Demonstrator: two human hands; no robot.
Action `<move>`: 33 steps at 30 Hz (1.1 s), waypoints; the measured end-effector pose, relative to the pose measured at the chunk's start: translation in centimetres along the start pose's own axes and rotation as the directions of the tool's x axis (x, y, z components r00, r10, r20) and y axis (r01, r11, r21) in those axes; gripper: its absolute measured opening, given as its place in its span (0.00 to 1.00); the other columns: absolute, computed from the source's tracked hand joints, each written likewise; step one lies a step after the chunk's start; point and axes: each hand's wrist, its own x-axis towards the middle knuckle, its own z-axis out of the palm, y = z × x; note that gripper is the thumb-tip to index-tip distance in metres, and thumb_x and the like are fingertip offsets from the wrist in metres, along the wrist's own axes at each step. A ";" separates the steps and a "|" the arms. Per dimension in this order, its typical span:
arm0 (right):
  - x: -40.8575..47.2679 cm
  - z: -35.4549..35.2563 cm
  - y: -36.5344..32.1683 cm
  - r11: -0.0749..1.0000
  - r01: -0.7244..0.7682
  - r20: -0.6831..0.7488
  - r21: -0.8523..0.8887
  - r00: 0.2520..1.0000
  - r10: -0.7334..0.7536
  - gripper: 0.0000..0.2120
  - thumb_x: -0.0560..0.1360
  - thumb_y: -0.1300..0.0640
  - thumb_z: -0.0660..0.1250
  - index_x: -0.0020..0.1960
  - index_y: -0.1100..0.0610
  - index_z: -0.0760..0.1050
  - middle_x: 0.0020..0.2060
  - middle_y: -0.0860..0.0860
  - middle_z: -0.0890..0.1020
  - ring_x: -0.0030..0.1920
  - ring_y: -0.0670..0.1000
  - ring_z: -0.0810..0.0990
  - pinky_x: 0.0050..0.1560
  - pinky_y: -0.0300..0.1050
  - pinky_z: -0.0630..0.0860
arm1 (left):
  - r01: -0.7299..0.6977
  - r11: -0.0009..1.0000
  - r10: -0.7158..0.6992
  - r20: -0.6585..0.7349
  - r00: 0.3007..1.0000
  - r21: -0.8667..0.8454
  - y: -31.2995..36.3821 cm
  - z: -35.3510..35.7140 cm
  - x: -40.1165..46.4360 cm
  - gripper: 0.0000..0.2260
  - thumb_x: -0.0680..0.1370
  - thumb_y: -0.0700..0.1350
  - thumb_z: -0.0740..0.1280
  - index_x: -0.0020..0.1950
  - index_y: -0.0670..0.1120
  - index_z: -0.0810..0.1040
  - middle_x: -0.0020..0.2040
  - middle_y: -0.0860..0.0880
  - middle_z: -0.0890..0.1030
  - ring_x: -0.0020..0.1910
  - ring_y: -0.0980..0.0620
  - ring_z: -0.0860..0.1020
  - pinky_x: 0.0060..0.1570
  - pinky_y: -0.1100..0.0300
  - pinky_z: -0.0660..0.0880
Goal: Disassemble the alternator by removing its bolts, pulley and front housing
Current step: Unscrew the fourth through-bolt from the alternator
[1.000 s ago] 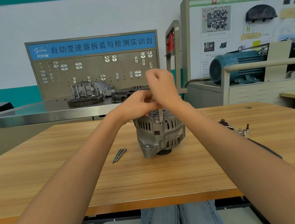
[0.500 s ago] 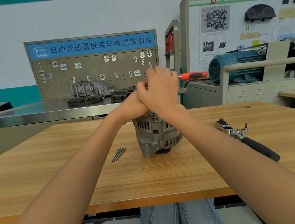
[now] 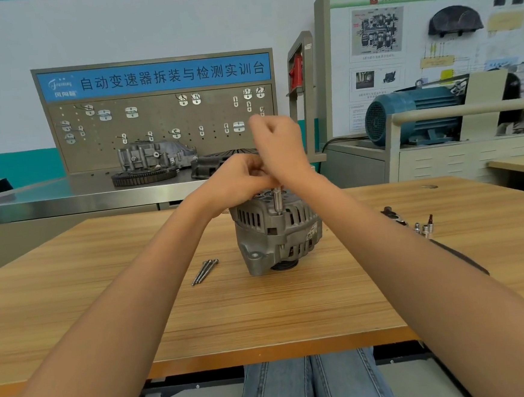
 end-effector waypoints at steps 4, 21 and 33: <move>-0.8 0.5 0.6 0.615 0.134 -0.023 -0.777 0.970 -0.241 0.12 0.75 0.52 0.56 0.40 0.57 0.72 0.37 0.51 0.74 0.42 0.53 0.72 0.48 0.48 0.64 | -0.071 0.995 0.076 -0.071 0.995 0.065 0.2 0.2 0.1 0.10 0.75 0.31 0.62 0.47 0.46 0.73 0.35 0.55 0.76 0.31 0.65 0.72 0.30 0.72 0.66; 0.5 -0.8 0.2 0.949 -0.160 0.085 0.273 0.986 0.142 0.22 0.78 0.60 0.54 0.25 0.56 0.60 0.23 0.51 0.64 0.28 0.48 0.64 0.38 0.45 0.64 | 0.022 1.000 -0.022 0.022 1.000 -0.018 -0.4 -0.3 0.3 0.05 0.74 0.45 0.70 0.45 0.44 0.79 0.26 0.56 0.77 0.24 0.63 0.72 0.24 0.75 0.65; -0.9 0.7 0.0 0.452 0.067 -0.015 -0.889 0.984 -0.175 0.11 0.75 0.48 0.54 0.43 0.55 0.66 0.39 0.53 0.68 0.40 0.53 0.65 0.44 0.48 0.57 | -0.095 0.993 0.099 -0.062 0.993 0.063 0.1 0.1 0.2 0.12 0.75 0.31 0.62 0.49 0.48 0.72 0.37 0.53 0.75 0.30 0.65 0.72 0.28 0.73 0.67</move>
